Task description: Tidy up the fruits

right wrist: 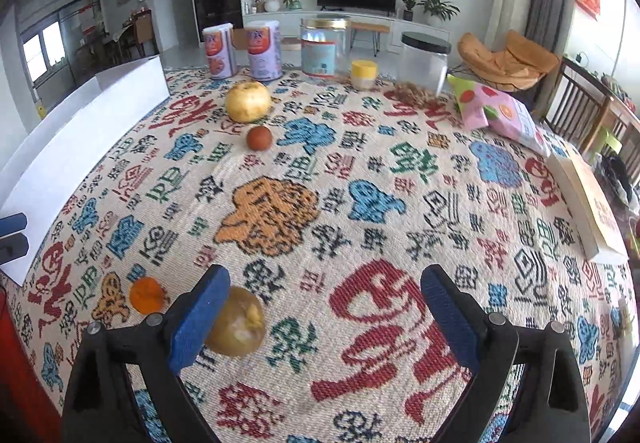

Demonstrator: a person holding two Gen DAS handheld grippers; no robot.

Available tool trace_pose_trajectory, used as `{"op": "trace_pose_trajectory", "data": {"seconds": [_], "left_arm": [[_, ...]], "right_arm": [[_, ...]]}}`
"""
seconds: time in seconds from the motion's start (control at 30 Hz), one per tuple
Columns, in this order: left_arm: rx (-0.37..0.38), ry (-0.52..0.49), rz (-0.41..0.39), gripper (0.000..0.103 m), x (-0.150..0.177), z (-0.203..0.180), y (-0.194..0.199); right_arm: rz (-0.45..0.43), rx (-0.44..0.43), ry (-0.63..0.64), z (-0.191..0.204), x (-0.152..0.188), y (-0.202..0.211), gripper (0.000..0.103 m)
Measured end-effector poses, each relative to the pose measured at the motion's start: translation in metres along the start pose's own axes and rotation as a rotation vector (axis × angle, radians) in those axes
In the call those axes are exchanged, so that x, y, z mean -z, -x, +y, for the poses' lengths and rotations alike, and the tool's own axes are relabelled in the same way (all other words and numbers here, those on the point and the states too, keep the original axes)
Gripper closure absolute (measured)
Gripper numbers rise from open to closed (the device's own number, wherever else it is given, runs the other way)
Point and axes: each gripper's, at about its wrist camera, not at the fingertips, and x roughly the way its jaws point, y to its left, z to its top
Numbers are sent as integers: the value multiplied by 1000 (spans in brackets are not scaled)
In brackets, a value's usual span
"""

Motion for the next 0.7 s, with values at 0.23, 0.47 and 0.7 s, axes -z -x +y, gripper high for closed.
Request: {"op": "trace_pose_trajectory", "data": {"seconds": [0.23, 0.47, 0.7], "left_arm": [[-97, -5, -23, 7, 4, -3, -38], [-153, -31, -13, 4, 7, -1, -50], [-148, -23, -9, 3, 7, 1, -54]], "right_arm": [[50, 60, -140, -66, 64, -14, 6], [64, 77, -114, -59, 63, -20, 0], [63, 76, -115, -59, 63, -20, 0]]}}
